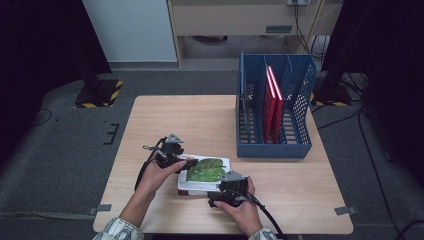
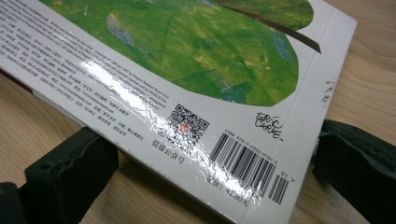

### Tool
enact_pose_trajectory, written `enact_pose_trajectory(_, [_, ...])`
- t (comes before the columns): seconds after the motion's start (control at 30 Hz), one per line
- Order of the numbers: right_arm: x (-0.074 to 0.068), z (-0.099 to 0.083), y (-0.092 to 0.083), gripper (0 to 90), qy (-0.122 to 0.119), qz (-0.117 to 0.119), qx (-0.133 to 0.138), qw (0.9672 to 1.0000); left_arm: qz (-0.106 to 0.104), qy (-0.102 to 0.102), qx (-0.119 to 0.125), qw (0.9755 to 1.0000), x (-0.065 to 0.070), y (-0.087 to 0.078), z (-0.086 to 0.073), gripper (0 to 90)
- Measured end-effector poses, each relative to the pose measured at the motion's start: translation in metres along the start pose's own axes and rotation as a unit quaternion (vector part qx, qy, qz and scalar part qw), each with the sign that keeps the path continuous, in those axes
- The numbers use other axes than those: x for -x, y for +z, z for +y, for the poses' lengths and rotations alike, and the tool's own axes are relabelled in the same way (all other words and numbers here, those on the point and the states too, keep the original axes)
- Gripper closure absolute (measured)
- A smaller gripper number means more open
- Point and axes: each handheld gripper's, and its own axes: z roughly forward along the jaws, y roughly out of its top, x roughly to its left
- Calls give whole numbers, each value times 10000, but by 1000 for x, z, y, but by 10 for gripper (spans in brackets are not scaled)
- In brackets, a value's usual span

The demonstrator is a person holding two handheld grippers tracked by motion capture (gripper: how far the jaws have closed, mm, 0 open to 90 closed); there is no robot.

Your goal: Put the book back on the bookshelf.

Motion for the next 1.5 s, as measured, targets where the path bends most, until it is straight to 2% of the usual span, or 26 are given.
enact_pose_trajectory(0.07, [0, 0, 0, 0, 5, 3, -2, 10000, -29, 22, -17, 10000, -2, 1, -2, 206])
enact_pose_trajectory(0.23, [0, 0, 0, 2, 6, 9, -2, 10000, -119, -78, 89, 9999, -4, 1, -6, 169])
enact_pose_trajectory(0.47, [0, 0, 0, 10, -14, -8, -5, 10000, -51, -112, 182, 9998, -4, -2, -14, 103])
enact_pose_trajectory(0.8, [0, 1, 1, 20, 27, -18, 24, 10000, -173, -332, 197, 9991, -9, -1, -39, 99])
enact_pose_trajectory(0.97, [1, 1, 1, 21, 20, 2, 48, 10000, -247, -288, 207, 9991, -11, -3, -47, 98])
enact_pose_trajectory(1.2, [1, 1, 1, 21, 41, 17, 43, 10000, -398, -146, 98, 9991, -9, -4, -59, 93])
enact_pose_trajectory(1.5, [2, 1, 1, 21, 86, 24, 55, 9999, -538, -221, 74, 9983, -7, -6, -70, 87])
